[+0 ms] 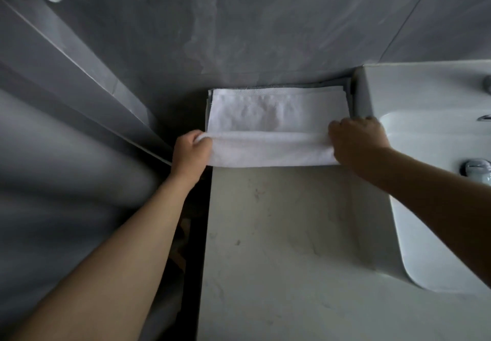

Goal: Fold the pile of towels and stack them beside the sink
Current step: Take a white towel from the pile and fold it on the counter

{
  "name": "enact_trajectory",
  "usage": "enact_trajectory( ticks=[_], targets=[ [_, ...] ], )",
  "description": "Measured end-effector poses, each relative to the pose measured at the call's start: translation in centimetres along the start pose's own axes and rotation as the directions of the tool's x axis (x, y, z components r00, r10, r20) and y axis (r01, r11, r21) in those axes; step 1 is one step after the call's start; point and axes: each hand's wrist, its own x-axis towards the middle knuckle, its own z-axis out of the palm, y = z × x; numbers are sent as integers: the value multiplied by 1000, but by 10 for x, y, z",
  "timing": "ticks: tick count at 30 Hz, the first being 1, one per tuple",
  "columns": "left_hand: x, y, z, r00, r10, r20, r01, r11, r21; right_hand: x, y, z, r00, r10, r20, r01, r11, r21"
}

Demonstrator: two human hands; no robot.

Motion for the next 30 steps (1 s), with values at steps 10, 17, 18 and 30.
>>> enact_trajectory(
  ticks=[10,17,18,30],
  targets=[
    [85,29,26,996,-73,-46,75,995,58,79,33,-26,985,118,-129,-121,992,-20],
    [108,13,46,997,-33,-76,51,964,261,110,22,-9,987,133,-93,-137,990,-39],
    [107,11,49,995,-9,-96,36,959,281,111,21,-5,986,140,-89,-145,989,-44],
    [89,2,62,967,87,-240,25,902,431,78,-24,35,958,2,-288,117,911,396]
  ],
)
